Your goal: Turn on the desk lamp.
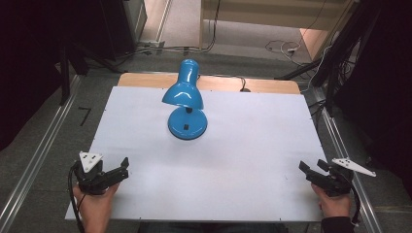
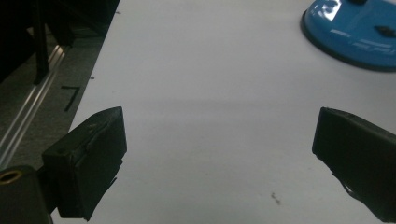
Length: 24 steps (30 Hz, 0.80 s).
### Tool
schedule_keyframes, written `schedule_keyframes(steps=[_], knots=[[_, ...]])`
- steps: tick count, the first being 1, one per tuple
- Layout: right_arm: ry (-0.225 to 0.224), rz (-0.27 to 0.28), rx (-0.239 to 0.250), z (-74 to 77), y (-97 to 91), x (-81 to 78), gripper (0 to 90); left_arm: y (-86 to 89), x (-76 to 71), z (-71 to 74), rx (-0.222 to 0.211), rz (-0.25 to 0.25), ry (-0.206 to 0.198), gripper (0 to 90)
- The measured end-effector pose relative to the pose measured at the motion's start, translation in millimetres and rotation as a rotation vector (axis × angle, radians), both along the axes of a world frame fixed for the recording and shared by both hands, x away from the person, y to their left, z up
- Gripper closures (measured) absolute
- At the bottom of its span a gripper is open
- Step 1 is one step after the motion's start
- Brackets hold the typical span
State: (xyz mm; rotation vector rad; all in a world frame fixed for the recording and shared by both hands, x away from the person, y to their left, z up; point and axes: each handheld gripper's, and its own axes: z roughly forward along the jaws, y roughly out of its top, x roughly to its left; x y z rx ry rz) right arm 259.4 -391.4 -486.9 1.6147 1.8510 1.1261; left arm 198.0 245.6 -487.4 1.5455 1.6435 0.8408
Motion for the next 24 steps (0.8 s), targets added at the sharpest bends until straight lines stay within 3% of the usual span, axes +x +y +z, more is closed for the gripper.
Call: schedule_keyframes(steps=[1, 5, 9, 11, 24], knots=[[0.002, -0.002, 0.004, 0.3, 0.0, -0.4, 19.1, -0.2, -1.9, 1.7, 0.0, -0.006, -0.009, 5.1], [-0.003, -0.001, 0.006, 1.3, -0.2, -1.6, 19.0, -5.9, -7.4, 2.8, 0.071, 0.007, -0.057, 4.2], [-0.004, 0.002, 0.005, 0.5, -0.8, -0.7, 19.1, -10.2, -8.5, 2.6, 0.075, -0.005, -0.086, 4.2], [-0.004, 0.002, 0.004, 0.5, -0.9, -0.7, 19.1, -10.6, -7.9, 3.0, 0.048, -0.019, -0.098, 4.5], [0.002, 0.0, 0.004, 0.3, 0.1, -0.5, 19.1, -16.9, -0.9, 1.4, 0.054, -0.027, -0.094, 6.0]])
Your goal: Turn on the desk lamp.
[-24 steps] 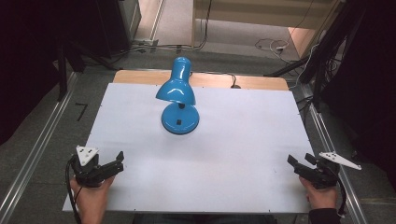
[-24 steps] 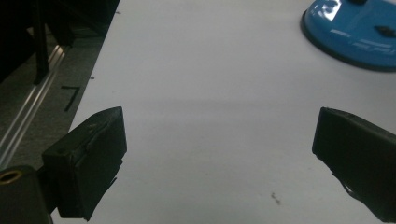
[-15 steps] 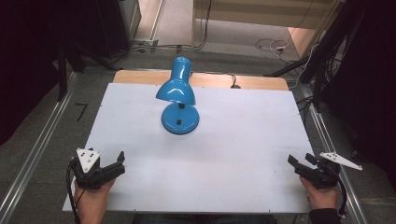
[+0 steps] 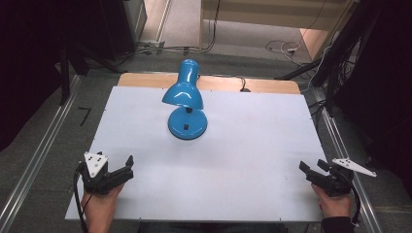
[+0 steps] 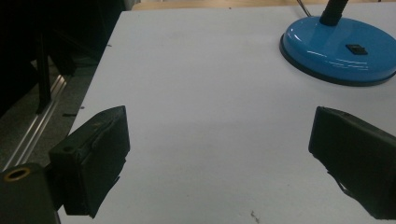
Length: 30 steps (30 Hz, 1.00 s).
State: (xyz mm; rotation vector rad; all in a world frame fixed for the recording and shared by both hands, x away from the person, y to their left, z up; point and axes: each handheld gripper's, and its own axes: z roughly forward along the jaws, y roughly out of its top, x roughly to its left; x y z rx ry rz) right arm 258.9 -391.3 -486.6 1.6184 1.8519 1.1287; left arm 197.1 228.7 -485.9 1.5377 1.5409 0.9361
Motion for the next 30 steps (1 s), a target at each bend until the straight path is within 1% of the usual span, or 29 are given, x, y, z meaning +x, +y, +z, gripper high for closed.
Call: schedule_keyframes(steps=[5, 9, 13, 21, 25, 30], knots=[[-0.002, 0.0, -0.001, -0.3, -0.4, 0.3, 19.1, -5.5, 3.6, 0.0, 0.014, -0.01, -0.001, 6.0], [0.001, 0.002, -0.003, -0.5, -0.1, 0.5, 19.1, -6.8, 5.5, -0.3, 0.008, -0.016, 0.011, 7.2], [0.003, 0.005, -0.004, -0.2, 0.2, 0.4, 19.1, -9.5, 8.3, 0.4, 0.005, -0.018, -0.002, 7.6], [0.002, 0.005, -0.005, -0.4, 0.3, 0.5, 19.1, -12.1, 13.3, 0.5, -0.01, -0.023, 0.004, 7.8], [0.001, 0.005, -0.006, -0.5, 0.1, 0.5, 19.1, -14.4, 15.6, 1.2, -0.014, -0.023, 0.001, 7.9], [0.001, 0.007, -0.009, -0.5, 0.6, 0.6, 19.1, -17.9, 18.8, 1.5, -0.021, -0.034, 0.001, 8.2]])
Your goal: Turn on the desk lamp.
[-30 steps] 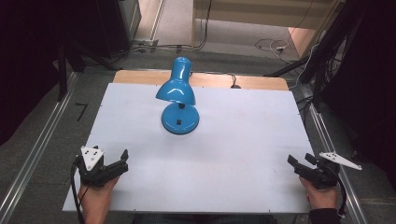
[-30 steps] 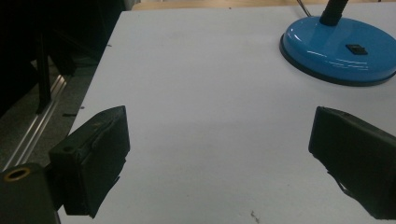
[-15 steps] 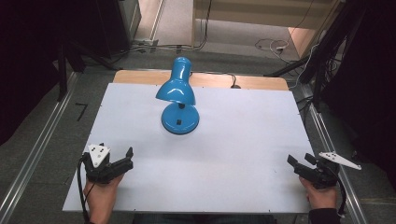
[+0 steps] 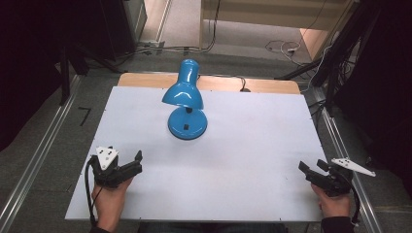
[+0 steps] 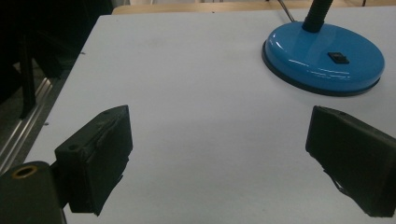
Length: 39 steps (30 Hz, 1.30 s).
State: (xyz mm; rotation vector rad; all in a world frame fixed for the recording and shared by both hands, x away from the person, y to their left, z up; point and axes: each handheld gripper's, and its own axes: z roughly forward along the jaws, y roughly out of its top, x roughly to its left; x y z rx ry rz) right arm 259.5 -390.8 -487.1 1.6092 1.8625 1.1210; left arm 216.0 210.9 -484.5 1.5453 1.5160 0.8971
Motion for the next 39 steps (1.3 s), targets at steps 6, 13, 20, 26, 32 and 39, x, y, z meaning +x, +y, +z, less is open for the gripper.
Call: schedule_keyframes(steps=[6, 13, 20, 26, 32, 39], knots=[[-0.001, -0.002, -0.003, 0.0, 0.1, -0.1, 19.1, -4.5, 3.9, 0.3, -0.004, -0.01, -0.003, 8.2], [0.0, -0.004, -0.003, -0.3, -0.2, 0.0, 19.1, -8.0, 8.6, 0.8, -0.014, -0.017, -0.003, 8.2], [-0.002, -0.002, -0.003, -0.2, 0.0, 0.0, 19.1, -10.4, 12.6, 0.7, -0.025, -0.023, -0.001, 8.4], [-0.002, -0.002, -0.004, -0.3, 0.0, 0.1, 19.1, -13.6, 15.4, 1.7, -0.027, -0.031, -0.004, 9.8], [-0.002, -0.001, -0.005, -0.6, 0.1, 0.4, 19.1, -15.8, 18.1, 1.8, -0.032, -0.041, -0.003, 9.8], [-0.002, 0.0, -0.005, -0.6, 0.2, 0.4, 19.1, -17.2, 22.2, 0.9, -0.047, -0.043, 0.0, 9.8]])
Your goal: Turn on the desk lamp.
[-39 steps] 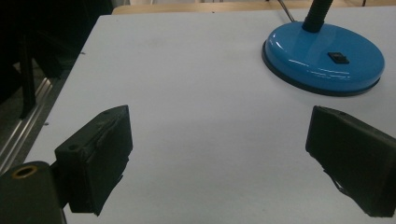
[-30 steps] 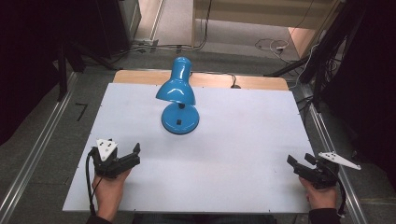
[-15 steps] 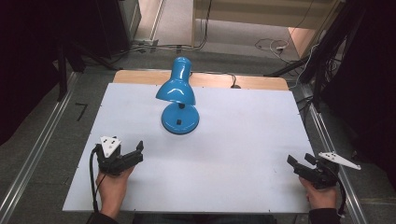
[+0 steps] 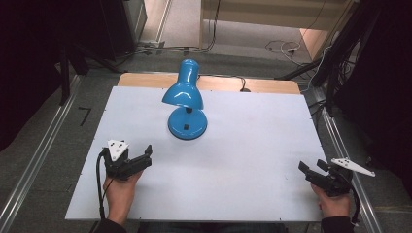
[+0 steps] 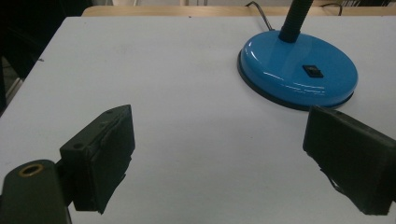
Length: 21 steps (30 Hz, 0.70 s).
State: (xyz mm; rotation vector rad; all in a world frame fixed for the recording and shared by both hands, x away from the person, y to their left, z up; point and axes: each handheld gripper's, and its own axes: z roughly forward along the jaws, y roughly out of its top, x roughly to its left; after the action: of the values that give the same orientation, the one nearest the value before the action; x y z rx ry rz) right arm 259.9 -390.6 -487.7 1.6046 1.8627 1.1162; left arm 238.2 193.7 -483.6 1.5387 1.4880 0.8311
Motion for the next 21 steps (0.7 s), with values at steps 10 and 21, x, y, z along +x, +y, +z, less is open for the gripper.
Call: schedule_keyframes(steps=[10, 21], knots=[[0.002, 0.0, 0.002, 0.0, 0.5, 0.1, 19.1, -5.8, 8.4, 2.0, -0.002, -0.012, -0.003, 10.7], [0.005, 0.001, 0.002, -0.3, 0.5, 0.2, 19.0, -13.0, 16.7, 1.4, -0.003, -0.021, -0.002, 10.7]])
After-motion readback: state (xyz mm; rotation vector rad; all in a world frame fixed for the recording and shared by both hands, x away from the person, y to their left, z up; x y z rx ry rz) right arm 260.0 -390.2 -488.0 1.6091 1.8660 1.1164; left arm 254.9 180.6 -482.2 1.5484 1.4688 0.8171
